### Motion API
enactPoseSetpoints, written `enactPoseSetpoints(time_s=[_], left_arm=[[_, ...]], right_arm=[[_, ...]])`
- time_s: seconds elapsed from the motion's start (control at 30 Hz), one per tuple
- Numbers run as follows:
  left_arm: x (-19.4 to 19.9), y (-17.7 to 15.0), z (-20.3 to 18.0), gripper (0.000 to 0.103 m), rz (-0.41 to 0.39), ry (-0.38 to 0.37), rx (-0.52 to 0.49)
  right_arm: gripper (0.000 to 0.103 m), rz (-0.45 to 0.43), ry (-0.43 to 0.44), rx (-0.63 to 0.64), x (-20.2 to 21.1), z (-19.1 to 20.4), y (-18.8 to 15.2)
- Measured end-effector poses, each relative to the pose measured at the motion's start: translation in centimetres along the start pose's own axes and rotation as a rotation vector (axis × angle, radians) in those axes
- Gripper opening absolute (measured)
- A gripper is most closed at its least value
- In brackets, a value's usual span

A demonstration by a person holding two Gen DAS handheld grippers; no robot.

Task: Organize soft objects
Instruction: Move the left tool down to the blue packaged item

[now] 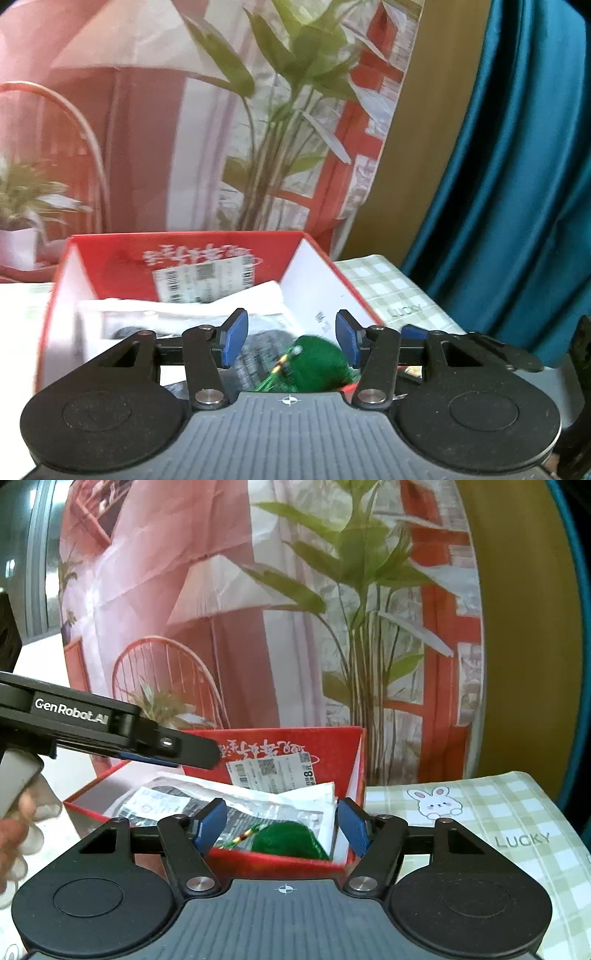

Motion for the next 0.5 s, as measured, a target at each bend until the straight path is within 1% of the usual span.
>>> enactPoseSetpoints(time_s=[0.17,0.3,0.37,0.5], left_arm=[[3.2,-2.7,1.2,0.055,-0.019,0.043,0.045],[5.3,-5.3,2.1,0.055,-0.035,0.096,0.076],[6.2,-6.8,2.7,0.055,-0.034,0.117,0.101],[7.1,-9.5,4.1,0.055,-0.012,0.134,0.174]], right_arm=[[0.063,-0.028,-0.002,-0.004,2.2,0.6,-1.4],[0.063,-0.033,0.01,0.02,3.6,1.6,-2.8],[0.063,-0.024,0.023,0.039,3.9,2.1,-3.7],[0.063,0.027,0.041,0.045,4.1,2.8,-5.8]])
Point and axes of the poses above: each gripper's, at about its wrist camera, not at the fingertips, and x roughly against the way its jaws point, z to its left, y to its top, the point moved 1 cm from there along -x, roughly the way its jaws point, and after that the axes turned 6 degrees about z, right-handed, at the moved point
